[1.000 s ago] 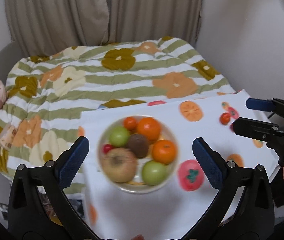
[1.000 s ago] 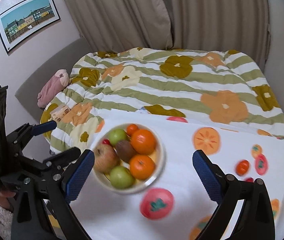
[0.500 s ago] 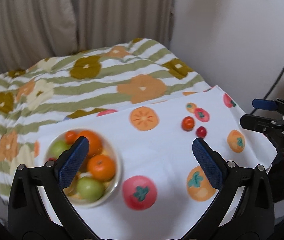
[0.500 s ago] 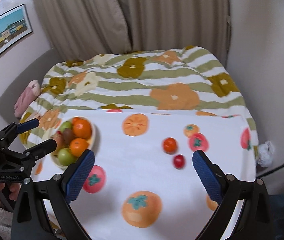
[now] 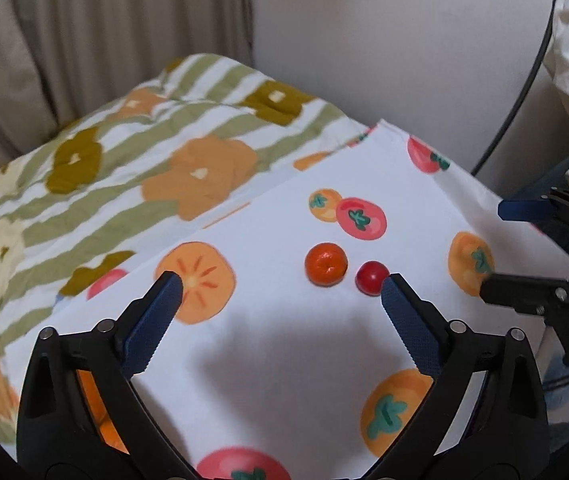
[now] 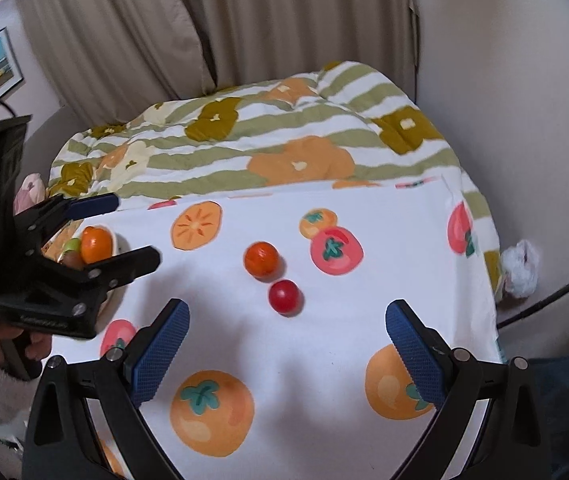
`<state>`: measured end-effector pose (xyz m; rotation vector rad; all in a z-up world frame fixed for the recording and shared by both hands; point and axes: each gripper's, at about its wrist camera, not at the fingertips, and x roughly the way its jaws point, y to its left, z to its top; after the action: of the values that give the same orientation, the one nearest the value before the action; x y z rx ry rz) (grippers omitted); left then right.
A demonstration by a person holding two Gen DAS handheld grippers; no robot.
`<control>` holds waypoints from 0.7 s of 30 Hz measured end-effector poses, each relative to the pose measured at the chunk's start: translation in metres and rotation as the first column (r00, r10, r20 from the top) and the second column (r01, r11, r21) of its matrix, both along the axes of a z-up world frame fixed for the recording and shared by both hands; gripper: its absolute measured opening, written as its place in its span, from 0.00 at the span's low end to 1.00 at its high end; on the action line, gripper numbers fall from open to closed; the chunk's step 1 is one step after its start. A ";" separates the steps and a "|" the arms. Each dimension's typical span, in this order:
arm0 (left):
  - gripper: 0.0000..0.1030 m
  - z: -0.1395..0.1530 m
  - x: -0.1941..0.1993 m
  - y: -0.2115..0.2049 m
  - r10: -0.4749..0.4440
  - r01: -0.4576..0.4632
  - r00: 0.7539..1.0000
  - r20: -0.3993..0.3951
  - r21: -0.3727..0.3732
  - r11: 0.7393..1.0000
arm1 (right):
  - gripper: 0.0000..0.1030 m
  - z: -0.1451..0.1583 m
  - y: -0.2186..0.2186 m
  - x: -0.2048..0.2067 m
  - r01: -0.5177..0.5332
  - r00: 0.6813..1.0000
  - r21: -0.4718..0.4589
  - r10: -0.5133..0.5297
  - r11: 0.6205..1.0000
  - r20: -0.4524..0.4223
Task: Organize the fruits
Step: 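Grasp the orange tomato with the left gripper while the right grasps the red cherry tomato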
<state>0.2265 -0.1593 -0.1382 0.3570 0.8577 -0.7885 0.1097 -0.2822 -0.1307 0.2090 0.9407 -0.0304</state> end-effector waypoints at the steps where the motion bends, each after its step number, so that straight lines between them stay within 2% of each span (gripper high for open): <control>1: 1.00 -0.005 0.002 -0.005 -0.012 0.012 1.000 -0.008 0.006 1.000 | 0.96 -0.006 -0.002 0.001 0.011 1.000 0.002 -0.011 1.000 -0.006; 4: 0.99 -0.020 0.009 -0.020 -0.042 0.042 0.999 -0.031 0.026 0.999 | 0.95 -0.020 -0.004 0.001 0.029 0.999 0.007 -0.029 1.000 -0.018; 8: 0.91 -0.043 0.015 -0.040 -0.068 0.071 0.996 -0.064 0.058 0.996 | 0.95 -0.034 -0.007 0.001 0.038 0.999 -0.002 -0.038 0.999 -0.031; 12: 0.86 -0.060 0.020 -0.053 -0.072 0.078 0.994 -0.084 0.077 0.994 | 0.94 -0.049 -0.009 0.004 0.040 0.998 0.003 -0.040 0.999 -0.049; 15: 0.84 -0.069 0.023 -0.060 -0.076 0.084 0.993 -0.093 0.083 0.993 | 0.87 -0.060 -0.007 0.008 0.022 0.998 0.012 -0.021 1.000 -0.063; 17: 0.76 -0.075 0.025 -0.065 -0.083 0.092 0.992 -0.095 0.097 0.991 | 0.81 -0.067 -0.004 0.012 0.006 0.997 0.013 -0.005 1.000 -0.074; 21: 0.73 -0.081 0.028 -0.069 -0.090 0.101 0.991 -0.102 0.110 0.989 | 0.74 -0.076 0.002 0.021 -0.020 0.997 0.017 0.022 1.000 -0.079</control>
<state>0.2541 -0.2287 -0.2190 0.4669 0.9854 -0.8527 0.1312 -0.2798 -0.2070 0.2143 1.0221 -0.0117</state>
